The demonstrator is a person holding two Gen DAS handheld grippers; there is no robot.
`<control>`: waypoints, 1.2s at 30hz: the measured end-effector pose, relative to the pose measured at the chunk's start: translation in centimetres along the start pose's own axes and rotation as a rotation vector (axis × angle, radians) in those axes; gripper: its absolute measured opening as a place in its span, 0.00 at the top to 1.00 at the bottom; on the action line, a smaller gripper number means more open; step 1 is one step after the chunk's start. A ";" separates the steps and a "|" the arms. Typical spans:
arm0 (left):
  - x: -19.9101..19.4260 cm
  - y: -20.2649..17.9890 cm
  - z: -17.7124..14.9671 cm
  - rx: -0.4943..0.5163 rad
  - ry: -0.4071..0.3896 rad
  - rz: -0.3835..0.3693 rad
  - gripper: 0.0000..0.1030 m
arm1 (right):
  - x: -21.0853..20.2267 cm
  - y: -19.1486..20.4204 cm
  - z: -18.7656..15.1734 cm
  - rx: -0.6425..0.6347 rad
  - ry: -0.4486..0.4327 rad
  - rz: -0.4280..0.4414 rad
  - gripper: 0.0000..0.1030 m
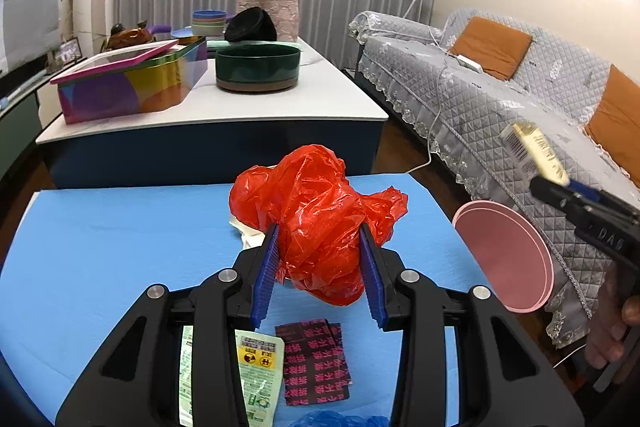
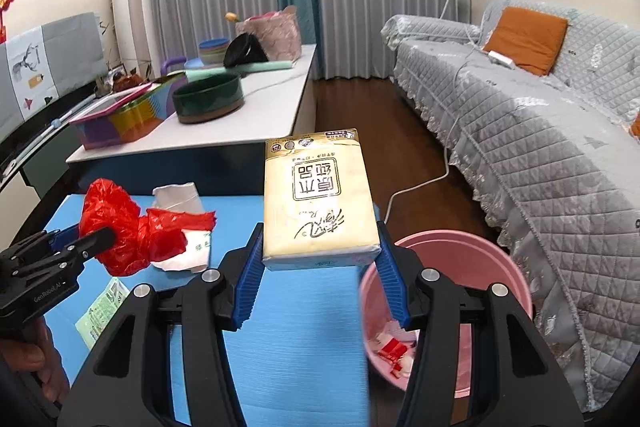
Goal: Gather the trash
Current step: 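Carry red bag and tissue pack over the pink bin and open both grippers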
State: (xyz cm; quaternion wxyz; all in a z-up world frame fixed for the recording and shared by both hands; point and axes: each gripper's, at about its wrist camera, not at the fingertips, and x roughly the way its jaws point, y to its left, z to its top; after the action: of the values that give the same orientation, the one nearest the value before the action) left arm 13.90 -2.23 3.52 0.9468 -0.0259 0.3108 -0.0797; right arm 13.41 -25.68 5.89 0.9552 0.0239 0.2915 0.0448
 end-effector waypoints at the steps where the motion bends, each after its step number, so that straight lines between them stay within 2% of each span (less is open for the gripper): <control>1: -0.1 -0.1 0.0 -0.006 0.003 -0.001 0.63 | -0.3 -0.6 0.1 0.010 -0.006 -0.003 0.49; 10: -0.3 -2.8 0.8 -0.002 0.002 -0.008 0.63 | -1.7 -5.2 1.1 0.099 -0.034 -0.026 0.49; 24: 0.2 -7.6 3.0 0.050 -0.018 -0.051 0.63 | -3.4 -8.0 3.0 0.035 -0.066 -0.107 0.49; 36: 1.8 -12.1 3.5 0.082 -0.012 -0.108 0.63 | -4.3 -10.9 3.4 0.074 -0.079 -0.148 0.49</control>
State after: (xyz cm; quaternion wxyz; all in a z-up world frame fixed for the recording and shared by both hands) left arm 15.74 -14.46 6.45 0.9432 -0.0043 0.2998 -0.1432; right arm 12.51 -36.99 10.32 0.9652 0.0391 0.2559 -0.0375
